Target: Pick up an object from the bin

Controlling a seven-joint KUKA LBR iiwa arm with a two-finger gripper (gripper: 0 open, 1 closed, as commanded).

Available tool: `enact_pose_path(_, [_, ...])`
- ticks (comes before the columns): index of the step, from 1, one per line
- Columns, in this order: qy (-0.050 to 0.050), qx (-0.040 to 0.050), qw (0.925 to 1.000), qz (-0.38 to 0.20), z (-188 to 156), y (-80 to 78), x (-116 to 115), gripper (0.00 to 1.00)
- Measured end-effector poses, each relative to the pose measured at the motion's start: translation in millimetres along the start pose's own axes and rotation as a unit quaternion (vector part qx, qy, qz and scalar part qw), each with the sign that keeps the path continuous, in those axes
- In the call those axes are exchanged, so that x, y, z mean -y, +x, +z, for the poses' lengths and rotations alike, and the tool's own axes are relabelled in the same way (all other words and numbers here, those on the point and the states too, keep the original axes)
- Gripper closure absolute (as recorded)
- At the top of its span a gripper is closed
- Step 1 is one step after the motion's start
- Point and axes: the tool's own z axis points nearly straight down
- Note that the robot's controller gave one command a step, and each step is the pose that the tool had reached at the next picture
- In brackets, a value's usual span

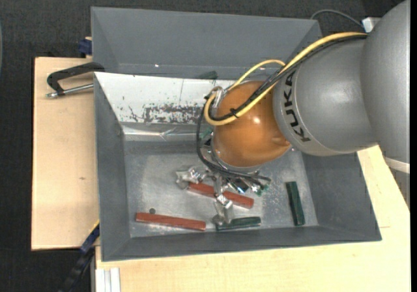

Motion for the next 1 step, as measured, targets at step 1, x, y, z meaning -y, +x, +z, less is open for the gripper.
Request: enact_pose_path(1, [-0.002,0.0033,0.999,0.046,1.4,-10.1,20.9,0.0])
